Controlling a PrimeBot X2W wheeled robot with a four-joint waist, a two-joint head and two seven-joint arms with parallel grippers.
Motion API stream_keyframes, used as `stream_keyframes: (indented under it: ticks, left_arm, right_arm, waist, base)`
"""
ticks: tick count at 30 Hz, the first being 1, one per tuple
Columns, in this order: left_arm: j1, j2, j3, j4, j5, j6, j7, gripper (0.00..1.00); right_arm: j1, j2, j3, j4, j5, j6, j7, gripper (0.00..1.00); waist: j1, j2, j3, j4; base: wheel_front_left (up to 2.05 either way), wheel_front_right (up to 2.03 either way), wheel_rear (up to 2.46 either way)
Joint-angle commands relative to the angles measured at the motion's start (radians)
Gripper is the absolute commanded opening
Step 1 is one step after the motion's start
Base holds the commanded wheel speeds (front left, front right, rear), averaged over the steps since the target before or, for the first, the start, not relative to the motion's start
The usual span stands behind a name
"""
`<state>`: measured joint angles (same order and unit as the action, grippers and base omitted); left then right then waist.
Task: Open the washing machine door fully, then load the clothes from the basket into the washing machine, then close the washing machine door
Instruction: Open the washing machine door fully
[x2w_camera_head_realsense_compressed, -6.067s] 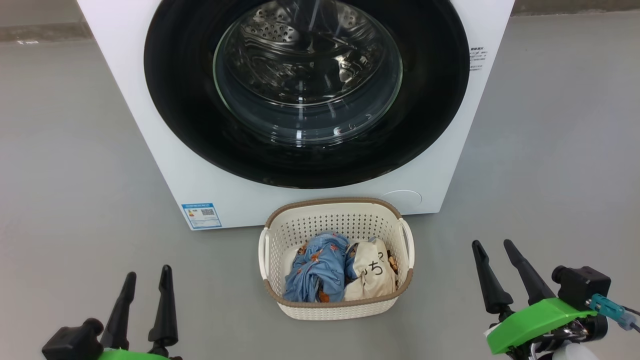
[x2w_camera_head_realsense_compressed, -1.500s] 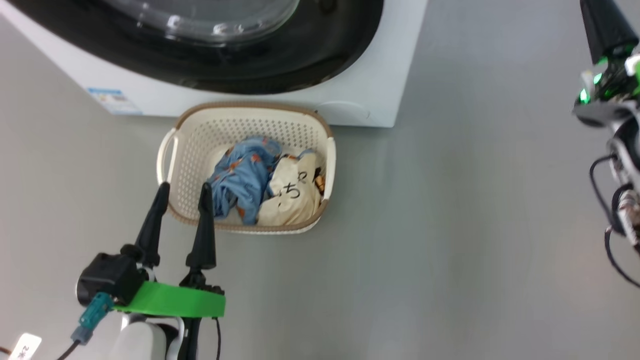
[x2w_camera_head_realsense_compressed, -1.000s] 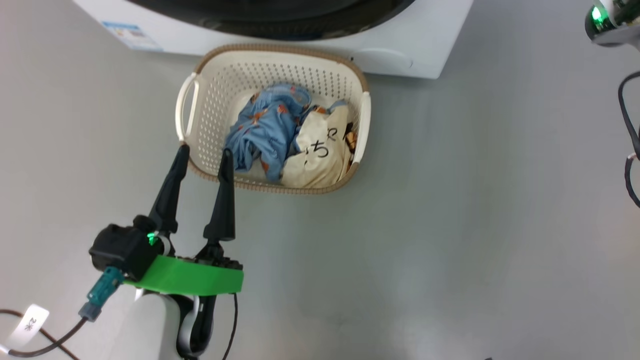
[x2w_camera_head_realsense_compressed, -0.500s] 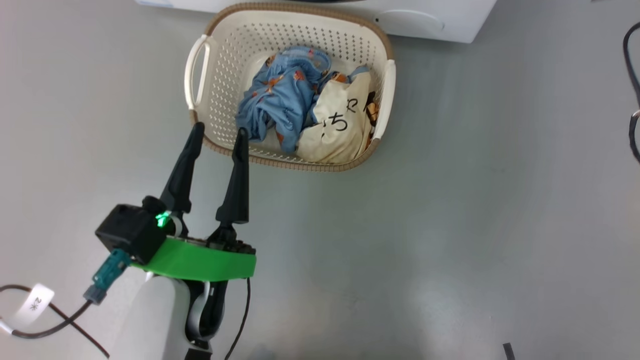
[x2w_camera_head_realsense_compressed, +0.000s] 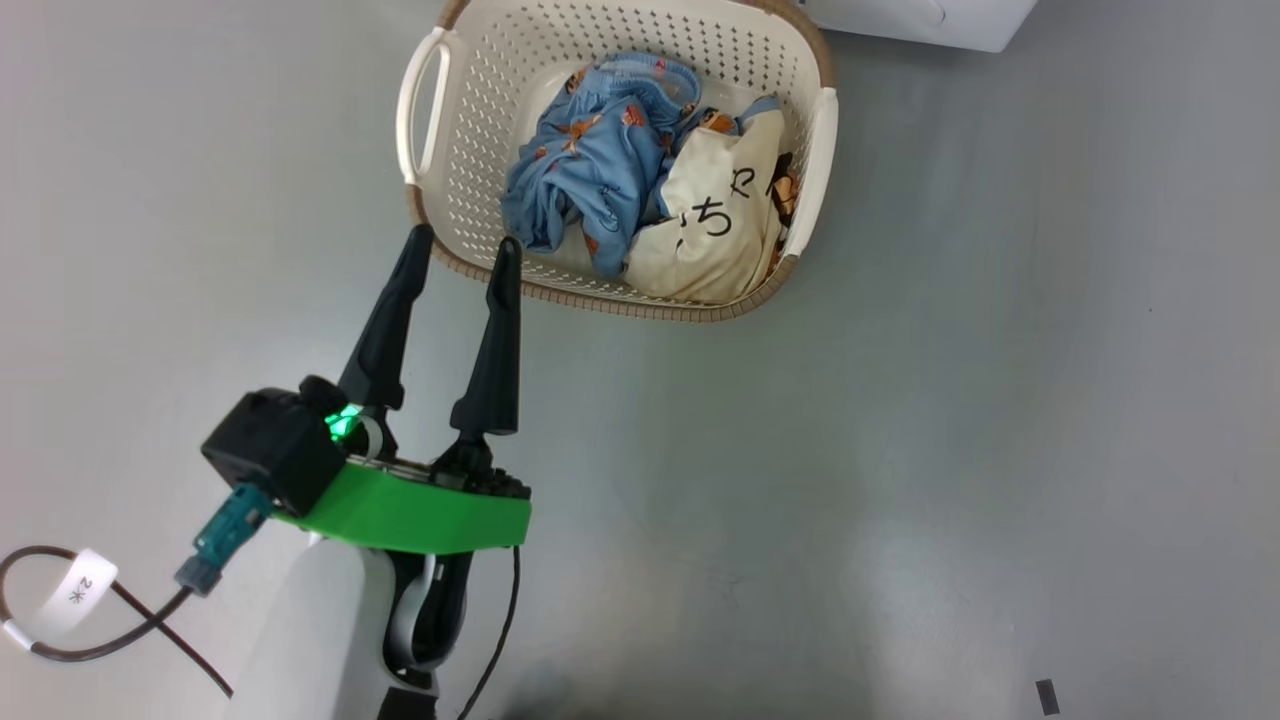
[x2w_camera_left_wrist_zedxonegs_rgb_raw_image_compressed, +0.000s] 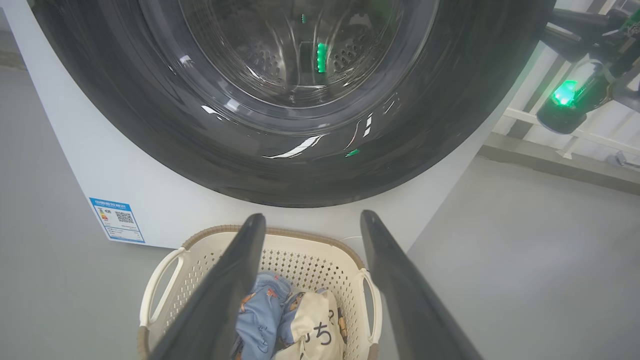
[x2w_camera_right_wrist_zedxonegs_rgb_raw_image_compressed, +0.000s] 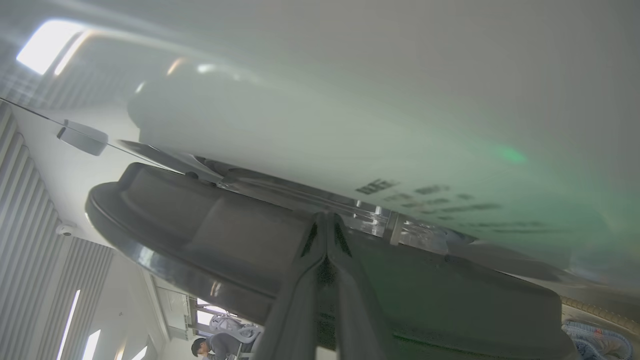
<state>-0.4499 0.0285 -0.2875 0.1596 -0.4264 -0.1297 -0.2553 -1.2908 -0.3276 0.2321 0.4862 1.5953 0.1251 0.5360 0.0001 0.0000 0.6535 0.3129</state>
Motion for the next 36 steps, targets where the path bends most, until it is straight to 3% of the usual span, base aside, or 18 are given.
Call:
stream_keyframes:
  ticks: [1,11,36]
  left_arm:
    - [-0.001,0.022,0.026,-0.03,-0.006,0.007,-0.006,1.0]
    - [-0.003,0.022,0.007,-0.023,-0.018,0.011,-0.006,1.0]
    - [0.081,0.022,0.015,-0.002,0.012,0.009,-0.006,1.0]
  right_arm:
    - [-0.016,0.019,0.01,-0.022,-0.019,0.006,0.01,0.0]
    - [-0.01,0.024,0.039,-0.013,-0.035,0.006,0.031,0.0]
    - [0.202,0.066,0.126,-0.07,-0.02,0.006,0.102,0.0]
  waist:
    - [0.0,0.0,0.003,0.003]
    - [0.0,0.0,-0.01,0.015]
    - [0.0,0.0,-0.169,-0.004]
  base:
    - [0.0,0.0,0.0]
    - [0.0,0.0,0.0]
    - [0.0,0.0,0.0]
